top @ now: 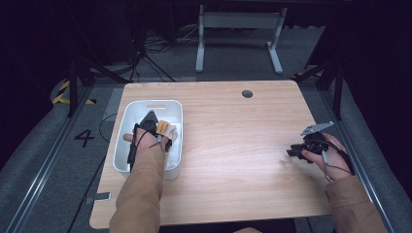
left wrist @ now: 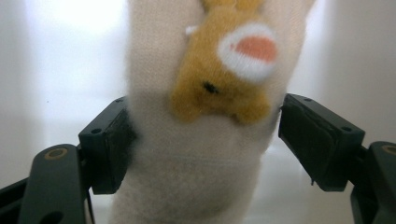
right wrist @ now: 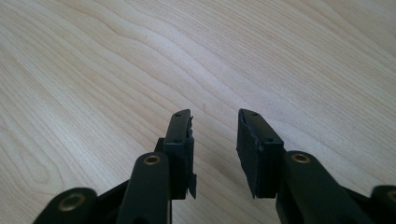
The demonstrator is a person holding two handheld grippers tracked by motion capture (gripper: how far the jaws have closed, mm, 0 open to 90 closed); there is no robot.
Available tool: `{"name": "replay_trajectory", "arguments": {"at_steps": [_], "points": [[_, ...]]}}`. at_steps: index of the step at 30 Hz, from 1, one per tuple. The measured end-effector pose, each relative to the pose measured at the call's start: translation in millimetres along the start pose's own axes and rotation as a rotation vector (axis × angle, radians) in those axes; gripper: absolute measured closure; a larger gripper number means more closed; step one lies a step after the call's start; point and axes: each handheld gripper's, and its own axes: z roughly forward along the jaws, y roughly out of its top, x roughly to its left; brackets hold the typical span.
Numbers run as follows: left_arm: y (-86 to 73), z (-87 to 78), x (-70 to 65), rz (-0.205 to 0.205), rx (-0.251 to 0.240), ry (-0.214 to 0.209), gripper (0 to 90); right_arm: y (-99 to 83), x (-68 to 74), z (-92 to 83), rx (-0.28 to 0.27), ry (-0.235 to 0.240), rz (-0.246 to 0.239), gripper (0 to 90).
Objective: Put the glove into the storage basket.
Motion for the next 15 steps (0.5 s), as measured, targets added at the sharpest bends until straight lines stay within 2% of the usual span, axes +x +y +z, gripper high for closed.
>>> {"name": "replay_trajectory", "arguments": {"at_steps": [2,4,7,10,15], "points": [[-0.1,-0.7,1.2,0.014,-0.013,0.003,22.7,0.1,-0.1,-0.2,-0.003,-0.002,0.000,65.4],[0.3,-3.9,2.9,0.037,-0.049,0.004,22.2,-0.3,-1.0,0.0,-0.004,-0.003,0.000,64.8],[0.7,-8.8,3.8,0.044,-0.070,-0.010,22.3,-0.4,-2.1,0.0,-0.007,-0.008,0.002,64.1],[0.2,-17.0,3.3,0.056,-0.123,-0.012,22.8,0.3,-2.5,0.0,-0.013,-0.009,0.004,63.6],[-2.5,-30.2,2.8,0.091,-0.157,-0.012,22.2,2.9,-2.0,2.9,-0.015,-0.011,-0.009,62.4]]}}
